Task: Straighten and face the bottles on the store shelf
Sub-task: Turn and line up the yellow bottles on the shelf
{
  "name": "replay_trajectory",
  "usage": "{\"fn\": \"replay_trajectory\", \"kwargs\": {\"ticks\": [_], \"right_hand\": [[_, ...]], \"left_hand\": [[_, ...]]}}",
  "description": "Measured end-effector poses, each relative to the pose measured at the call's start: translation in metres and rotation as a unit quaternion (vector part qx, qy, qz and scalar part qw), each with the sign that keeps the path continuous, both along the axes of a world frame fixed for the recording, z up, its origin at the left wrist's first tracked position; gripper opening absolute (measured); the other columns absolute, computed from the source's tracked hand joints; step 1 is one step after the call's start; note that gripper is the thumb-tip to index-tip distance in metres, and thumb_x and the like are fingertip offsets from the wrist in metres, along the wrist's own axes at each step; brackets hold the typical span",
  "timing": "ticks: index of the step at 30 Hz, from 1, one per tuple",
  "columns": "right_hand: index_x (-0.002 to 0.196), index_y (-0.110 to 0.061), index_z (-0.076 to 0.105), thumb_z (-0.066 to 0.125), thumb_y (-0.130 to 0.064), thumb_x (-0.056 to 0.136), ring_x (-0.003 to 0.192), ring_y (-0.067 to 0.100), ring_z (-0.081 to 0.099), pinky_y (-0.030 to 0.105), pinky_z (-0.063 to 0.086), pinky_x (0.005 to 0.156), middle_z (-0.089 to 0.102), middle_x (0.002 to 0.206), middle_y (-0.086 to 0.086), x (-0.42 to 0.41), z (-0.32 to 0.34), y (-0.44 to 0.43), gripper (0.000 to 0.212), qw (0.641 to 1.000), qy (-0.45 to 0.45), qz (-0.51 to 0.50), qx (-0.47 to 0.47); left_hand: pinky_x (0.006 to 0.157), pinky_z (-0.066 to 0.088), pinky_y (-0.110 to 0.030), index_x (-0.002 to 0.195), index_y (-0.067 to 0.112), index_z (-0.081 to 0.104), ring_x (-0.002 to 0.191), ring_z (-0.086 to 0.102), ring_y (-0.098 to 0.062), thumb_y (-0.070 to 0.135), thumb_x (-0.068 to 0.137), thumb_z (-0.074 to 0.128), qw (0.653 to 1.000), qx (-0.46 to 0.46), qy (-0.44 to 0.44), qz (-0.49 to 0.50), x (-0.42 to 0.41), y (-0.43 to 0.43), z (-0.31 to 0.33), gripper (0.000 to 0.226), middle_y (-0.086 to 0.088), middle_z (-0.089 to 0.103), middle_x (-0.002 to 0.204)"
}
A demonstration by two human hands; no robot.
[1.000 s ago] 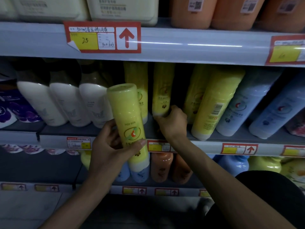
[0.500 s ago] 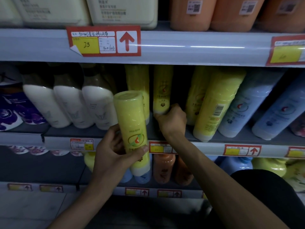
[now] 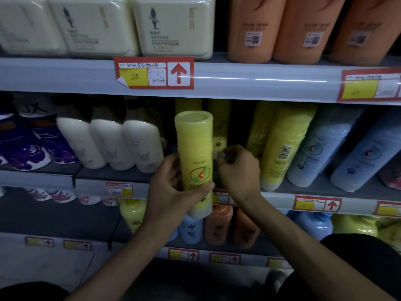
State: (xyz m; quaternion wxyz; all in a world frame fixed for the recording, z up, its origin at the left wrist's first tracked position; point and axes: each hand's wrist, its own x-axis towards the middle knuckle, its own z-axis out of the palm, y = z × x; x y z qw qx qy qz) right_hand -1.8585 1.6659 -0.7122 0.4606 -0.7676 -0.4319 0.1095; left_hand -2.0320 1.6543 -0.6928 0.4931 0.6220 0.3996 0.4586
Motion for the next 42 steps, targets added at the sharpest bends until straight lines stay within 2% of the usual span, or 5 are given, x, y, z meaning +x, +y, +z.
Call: {"fn": "replay_trajectory", "kwargs": {"ticks": [7,14,22,34,42], "right_hand": [[0.103,-0.023,0.075,0.067,-0.018,0.089,0.073,0.007,0.068,0.031,0.056,0.065,0.073,0.082,-0.01,0.008,0.016,-0.049,0.017,0.988,-0.08,0.129,-0.01],[0.109,-0.038,0.061,0.076,-0.012,0.08,0.094,-0.004,0.07,0.013,0.054,0.074,0.072,0.098,-0.024,0.014,0.019,-0.062,0.042,0.964,-0.051,0.26,-0.004],[0.12,-0.025,0.065,0.083,-0.035,0.076,0.094,0.003,0.071,0.037,0.06,0.079,0.075,0.106,-0.014,0.024,0.005,-0.043,0.048,0.977,-0.041,0.204,0.04],[0.108,-0.023,0.077,0.077,-0.047,0.071,0.081,0.0,0.072,0.037,0.061,0.071,0.079,0.092,-0.009,0.02,-0.001,-0.03,0.045,0.989,-0.027,0.14,0.046],[0.101,-0.023,0.074,0.077,-0.051,0.073,0.08,0.012,0.073,0.039,0.061,0.069,0.078,0.088,-0.006,0.021,0.002,-0.013,0.039,0.991,-0.087,0.103,0.017]], "left_hand": [[0.081,0.06,-0.022,0.128,0.023,0.061,0.102,0.074,-0.006,0.01,0.069,0.095,1.0,0.027,-0.009,-0.008,0.018,-0.005,0.007,0.069,0.009,0.076,0.113],[0.083,0.059,-0.021,0.127,0.027,0.06,0.106,0.072,-0.005,0.004,0.068,0.095,0.998,0.053,-0.005,-0.031,0.031,0.012,0.015,0.072,0.008,0.075,0.115],[0.08,0.058,-0.021,0.121,0.033,0.059,0.103,0.075,-0.008,-0.003,0.069,0.092,0.998,0.041,-0.028,-0.044,0.051,0.024,0.012,0.071,0.008,0.078,0.109],[0.096,0.056,-0.025,0.136,0.029,0.052,0.118,0.066,-0.004,0.016,0.077,0.091,0.996,0.079,0.024,-0.015,0.062,0.031,-0.007,0.071,0.008,0.068,0.127],[0.083,0.048,-0.013,0.136,0.033,0.051,0.108,0.063,0.004,0.025,0.092,0.076,0.994,0.045,0.102,0.016,0.048,0.024,-0.016,0.051,0.015,0.064,0.118]]}}
